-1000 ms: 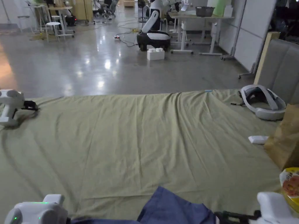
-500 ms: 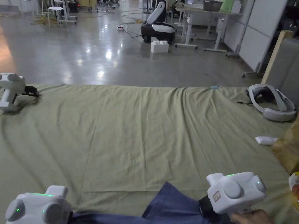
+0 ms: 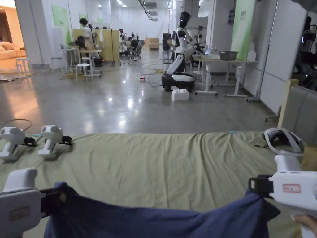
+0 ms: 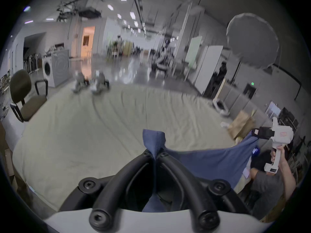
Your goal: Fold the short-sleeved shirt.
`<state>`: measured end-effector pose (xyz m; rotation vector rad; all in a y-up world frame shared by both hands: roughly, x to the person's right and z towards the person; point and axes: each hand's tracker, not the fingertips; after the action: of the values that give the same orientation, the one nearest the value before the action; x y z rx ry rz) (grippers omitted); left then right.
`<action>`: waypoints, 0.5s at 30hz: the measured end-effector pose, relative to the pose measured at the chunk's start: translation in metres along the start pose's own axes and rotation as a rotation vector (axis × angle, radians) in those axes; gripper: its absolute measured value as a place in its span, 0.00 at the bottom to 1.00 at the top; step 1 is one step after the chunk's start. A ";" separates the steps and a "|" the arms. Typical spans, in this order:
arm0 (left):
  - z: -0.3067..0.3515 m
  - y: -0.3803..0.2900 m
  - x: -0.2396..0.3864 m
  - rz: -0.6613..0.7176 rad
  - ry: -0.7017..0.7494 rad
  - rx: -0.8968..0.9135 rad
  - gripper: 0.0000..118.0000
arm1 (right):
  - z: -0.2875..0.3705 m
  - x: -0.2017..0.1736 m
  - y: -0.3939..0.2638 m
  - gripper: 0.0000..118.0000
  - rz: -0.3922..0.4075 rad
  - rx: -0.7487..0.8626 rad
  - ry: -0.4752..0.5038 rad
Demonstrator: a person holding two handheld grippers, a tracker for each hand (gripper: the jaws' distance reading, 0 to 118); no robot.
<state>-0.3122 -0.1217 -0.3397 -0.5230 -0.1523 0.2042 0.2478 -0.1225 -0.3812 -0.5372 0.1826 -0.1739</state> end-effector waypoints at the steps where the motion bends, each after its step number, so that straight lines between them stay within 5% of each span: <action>1: 0.024 0.013 0.000 0.022 -0.003 0.066 0.04 | 0.020 -0.002 0.014 0.04 -0.010 0.050 0.006; 6: 0.105 0.068 0.012 0.029 0.043 0.233 0.04 | 0.091 -0.011 0.074 0.04 -0.069 0.265 -0.068; 15: 0.141 0.151 0.036 -0.052 0.156 0.411 0.04 | 0.127 -0.055 0.162 0.04 0.073 0.460 -0.172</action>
<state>-0.3281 0.0822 -0.2925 -0.1241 0.0292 0.1377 0.2410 0.0883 -0.3511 -0.0860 -0.0087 -0.0929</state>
